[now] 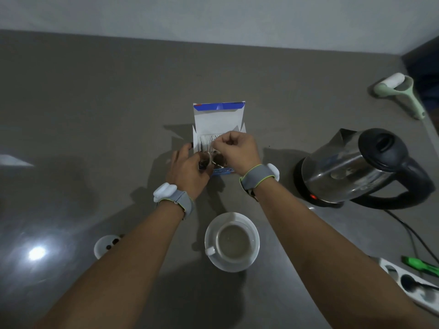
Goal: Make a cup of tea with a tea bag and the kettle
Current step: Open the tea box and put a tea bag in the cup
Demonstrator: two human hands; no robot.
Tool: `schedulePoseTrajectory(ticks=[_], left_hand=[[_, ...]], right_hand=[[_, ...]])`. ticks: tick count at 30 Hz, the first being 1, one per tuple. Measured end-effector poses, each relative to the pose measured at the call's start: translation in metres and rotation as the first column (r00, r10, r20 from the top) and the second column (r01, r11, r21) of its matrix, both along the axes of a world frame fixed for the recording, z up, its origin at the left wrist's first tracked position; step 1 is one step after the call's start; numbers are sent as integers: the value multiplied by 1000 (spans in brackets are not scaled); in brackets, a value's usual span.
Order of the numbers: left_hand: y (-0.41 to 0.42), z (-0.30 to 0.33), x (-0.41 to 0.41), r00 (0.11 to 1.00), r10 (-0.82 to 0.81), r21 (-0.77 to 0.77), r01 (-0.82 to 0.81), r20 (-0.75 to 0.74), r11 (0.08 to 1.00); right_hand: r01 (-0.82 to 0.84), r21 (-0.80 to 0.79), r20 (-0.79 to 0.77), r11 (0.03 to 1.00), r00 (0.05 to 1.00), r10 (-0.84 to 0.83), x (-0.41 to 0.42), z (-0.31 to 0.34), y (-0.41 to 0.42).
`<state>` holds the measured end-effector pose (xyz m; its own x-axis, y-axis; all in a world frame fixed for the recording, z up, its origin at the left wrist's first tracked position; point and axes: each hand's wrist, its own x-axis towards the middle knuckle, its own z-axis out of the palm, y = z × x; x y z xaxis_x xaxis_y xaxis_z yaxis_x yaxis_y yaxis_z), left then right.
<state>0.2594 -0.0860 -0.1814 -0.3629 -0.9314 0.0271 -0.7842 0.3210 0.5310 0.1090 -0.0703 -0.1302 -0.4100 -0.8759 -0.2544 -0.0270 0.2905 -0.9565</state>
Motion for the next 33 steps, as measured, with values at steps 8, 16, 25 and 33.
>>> schedulePoseTrajectory(ticks=[8, 16, 25, 33], left_hand=[[8, 3, 2, 999, 18, -2, -18, -46, 1000], [27, -4, 18, 987, 64, -53, -73, -149, 996], [65, 13, 28, 952, 89, -35, -104, -294, 994], [105, 30, 36, 943, 16, 15, -11, -332, 1000]], right_hand=[[9, -4, 19, 1000, 1000, -9, 4, 16, 11], [35, -8, 103, 999, 994, -34, 8, 34, 26], [22, -87, 118, 996, 993, -11, 5, 73, 56], [-16, -115, 114, 993, 993, 30, 3, 104, 105]])
